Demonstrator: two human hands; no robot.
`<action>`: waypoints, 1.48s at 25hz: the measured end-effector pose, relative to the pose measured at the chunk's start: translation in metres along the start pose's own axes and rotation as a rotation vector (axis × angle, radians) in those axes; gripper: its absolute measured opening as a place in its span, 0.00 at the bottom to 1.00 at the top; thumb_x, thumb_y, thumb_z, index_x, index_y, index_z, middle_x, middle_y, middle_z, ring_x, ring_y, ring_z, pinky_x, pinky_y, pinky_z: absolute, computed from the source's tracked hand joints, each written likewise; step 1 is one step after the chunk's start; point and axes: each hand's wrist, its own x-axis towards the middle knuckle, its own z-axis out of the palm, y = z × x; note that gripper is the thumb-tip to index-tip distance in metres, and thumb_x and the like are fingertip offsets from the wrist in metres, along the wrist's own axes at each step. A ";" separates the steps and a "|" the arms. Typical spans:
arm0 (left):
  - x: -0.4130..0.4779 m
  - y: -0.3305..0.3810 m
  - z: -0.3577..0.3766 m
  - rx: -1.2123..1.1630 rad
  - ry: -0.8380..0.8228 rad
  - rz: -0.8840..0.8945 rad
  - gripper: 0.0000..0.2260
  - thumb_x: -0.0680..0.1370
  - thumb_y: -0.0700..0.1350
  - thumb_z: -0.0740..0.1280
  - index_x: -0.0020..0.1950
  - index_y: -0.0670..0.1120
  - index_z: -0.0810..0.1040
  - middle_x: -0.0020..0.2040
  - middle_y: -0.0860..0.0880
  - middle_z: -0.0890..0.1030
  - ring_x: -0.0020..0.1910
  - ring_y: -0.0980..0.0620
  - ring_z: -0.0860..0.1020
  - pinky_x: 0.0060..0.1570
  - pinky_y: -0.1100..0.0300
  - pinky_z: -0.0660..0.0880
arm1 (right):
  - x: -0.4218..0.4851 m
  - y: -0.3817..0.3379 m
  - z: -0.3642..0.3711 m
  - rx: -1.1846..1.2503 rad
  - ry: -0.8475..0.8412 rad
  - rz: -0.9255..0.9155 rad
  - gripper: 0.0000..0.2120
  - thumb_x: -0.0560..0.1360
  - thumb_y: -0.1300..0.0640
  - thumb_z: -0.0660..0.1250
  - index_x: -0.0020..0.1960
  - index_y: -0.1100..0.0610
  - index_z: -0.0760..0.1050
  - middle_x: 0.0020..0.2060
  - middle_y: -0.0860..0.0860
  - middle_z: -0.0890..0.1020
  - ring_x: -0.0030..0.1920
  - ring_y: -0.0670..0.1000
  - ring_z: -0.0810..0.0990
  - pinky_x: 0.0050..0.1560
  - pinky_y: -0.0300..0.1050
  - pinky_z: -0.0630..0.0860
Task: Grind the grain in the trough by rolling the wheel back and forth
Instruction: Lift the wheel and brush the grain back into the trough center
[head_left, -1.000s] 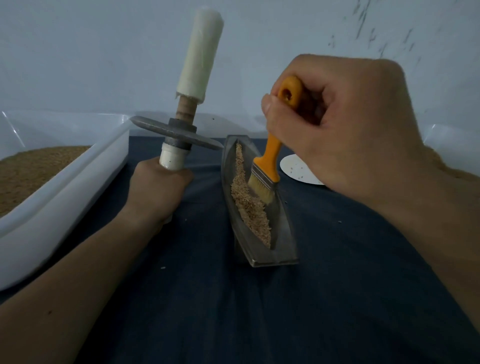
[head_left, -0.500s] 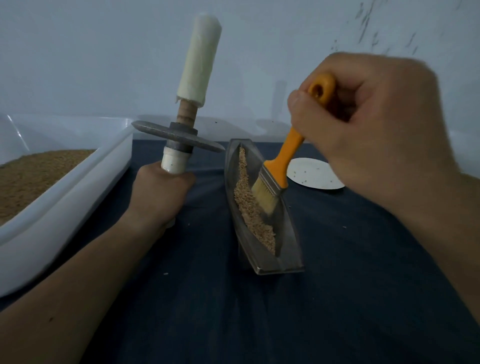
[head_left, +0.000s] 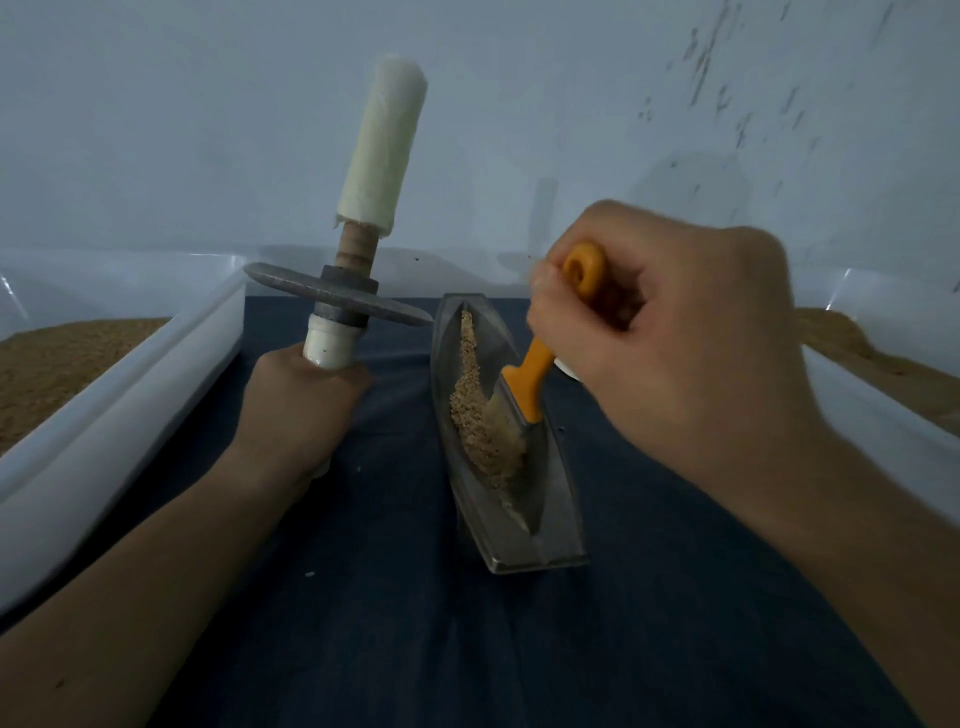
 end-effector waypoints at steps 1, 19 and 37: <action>0.001 0.000 0.000 -0.001 -0.003 -0.004 0.05 0.65 0.46 0.72 0.34 0.48 0.76 0.27 0.50 0.77 0.26 0.52 0.74 0.27 0.56 0.71 | 0.003 -0.001 -0.007 0.009 0.016 0.001 0.12 0.79 0.55 0.68 0.37 0.56 0.76 0.25 0.44 0.72 0.29 0.48 0.75 0.31 0.30 0.66; -0.002 0.005 0.001 0.020 0.004 -0.013 0.05 0.65 0.46 0.71 0.33 0.49 0.75 0.28 0.50 0.78 0.28 0.50 0.76 0.29 0.56 0.72 | 0.018 -0.020 -0.029 0.015 -0.129 0.042 0.12 0.74 0.47 0.65 0.34 0.52 0.75 0.28 0.43 0.76 0.28 0.45 0.76 0.26 0.29 0.66; -0.003 0.005 0.002 0.050 0.010 -0.003 0.05 0.66 0.45 0.71 0.34 0.50 0.76 0.26 0.52 0.77 0.26 0.54 0.74 0.24 0.60 0.68 | -0.031 -0.017 0.000 -0.177 -0.146 -0.021 0.12 0.80 0.55 0.68 0.38 0.53 0.73 0.23 0.42 0.65 0.24 0.43 0.69 0.27 0.31 0.65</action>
